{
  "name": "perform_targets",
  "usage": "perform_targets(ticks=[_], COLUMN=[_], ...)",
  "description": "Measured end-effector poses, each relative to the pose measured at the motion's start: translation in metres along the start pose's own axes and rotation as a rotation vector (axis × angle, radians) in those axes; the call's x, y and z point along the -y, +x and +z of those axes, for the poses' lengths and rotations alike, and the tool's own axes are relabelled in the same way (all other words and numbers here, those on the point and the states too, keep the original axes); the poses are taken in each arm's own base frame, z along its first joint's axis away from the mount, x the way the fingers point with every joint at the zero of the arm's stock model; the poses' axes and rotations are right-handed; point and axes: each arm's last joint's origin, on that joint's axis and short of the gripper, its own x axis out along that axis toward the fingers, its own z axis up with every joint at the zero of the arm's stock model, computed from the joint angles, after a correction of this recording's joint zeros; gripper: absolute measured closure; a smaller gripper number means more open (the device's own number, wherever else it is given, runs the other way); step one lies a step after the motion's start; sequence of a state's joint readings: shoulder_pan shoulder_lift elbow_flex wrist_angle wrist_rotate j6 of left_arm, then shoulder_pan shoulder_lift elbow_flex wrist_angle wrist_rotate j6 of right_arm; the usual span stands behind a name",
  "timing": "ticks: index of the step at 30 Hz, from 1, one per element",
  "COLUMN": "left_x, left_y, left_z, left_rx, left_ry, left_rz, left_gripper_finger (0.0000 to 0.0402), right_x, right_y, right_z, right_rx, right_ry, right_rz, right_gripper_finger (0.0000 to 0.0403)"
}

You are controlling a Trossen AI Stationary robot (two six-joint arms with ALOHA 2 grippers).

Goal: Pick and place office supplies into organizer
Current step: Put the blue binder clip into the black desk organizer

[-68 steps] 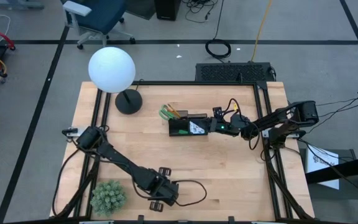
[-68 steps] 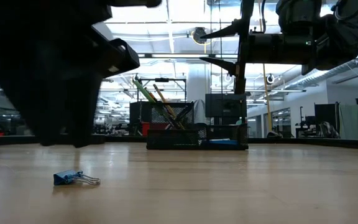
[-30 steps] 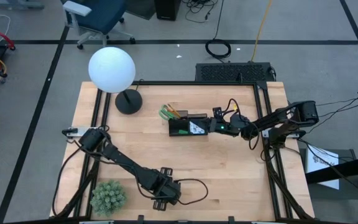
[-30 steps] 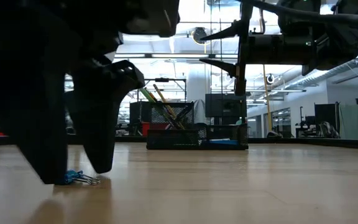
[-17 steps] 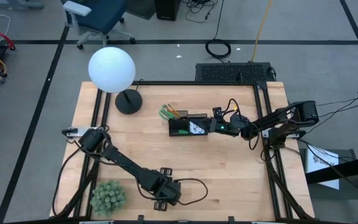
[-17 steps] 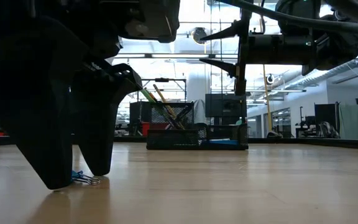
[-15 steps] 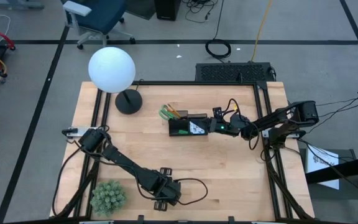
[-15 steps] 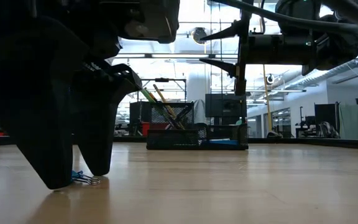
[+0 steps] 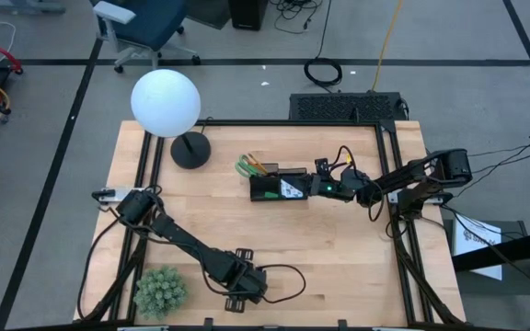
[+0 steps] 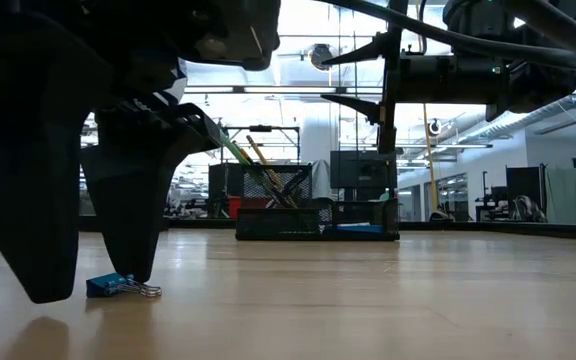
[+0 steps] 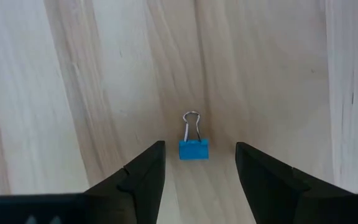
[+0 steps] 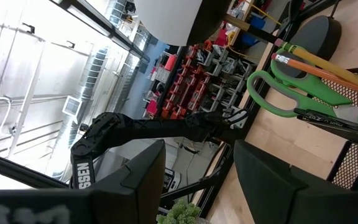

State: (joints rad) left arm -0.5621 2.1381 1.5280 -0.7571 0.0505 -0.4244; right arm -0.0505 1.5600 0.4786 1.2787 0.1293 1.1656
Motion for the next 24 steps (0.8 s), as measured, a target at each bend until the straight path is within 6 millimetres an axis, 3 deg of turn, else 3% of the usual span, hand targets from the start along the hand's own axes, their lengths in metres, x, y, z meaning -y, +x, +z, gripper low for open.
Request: perform_targets(ticks=[24], left_x=[-0.009], left_y=[0.0007], left_z=[0.0048], left_rx=[0.032], left_ry=[-0.024], left_rz=[0.043], left_gripper_finger=[0.0202], right_x=[0.0], right_y=[0.0], right_z=[0.0001], right_rx=[0.0], right_ry=[0.0], right_rz=[0.0], right_gripper_finger=[0.0222])
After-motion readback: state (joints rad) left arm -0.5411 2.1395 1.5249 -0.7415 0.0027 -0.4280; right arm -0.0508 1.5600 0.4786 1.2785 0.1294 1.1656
